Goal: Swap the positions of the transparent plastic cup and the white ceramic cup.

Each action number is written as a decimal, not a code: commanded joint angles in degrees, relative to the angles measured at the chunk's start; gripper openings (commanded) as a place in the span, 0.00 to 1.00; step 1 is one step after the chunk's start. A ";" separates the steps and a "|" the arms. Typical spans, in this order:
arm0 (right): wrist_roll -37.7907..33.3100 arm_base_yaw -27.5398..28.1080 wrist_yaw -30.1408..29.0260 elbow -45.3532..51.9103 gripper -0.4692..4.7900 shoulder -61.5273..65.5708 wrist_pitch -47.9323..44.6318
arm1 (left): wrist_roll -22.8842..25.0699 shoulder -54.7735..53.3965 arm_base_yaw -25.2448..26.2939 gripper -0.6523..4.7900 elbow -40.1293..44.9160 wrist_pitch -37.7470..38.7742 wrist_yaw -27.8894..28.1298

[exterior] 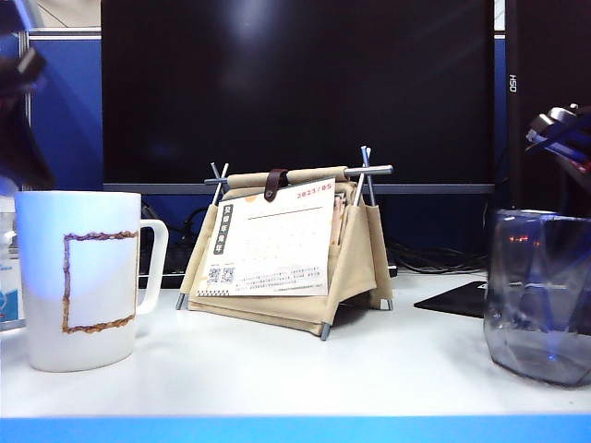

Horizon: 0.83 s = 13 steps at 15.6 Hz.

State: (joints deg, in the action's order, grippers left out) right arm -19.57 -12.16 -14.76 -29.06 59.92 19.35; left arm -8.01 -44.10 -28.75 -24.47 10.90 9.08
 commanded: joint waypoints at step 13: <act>0.13 -0.11 0.48 -0.42 0.08 -0.11 -3.17 | 1.62 -5.77 0.83 0.47 -0.28 -3.32 1.20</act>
State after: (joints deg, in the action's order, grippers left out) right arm -19.46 -12.16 -13.72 -29.02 59.94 17.45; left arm -7.07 -49.12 -28.27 -24.80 6.81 10.09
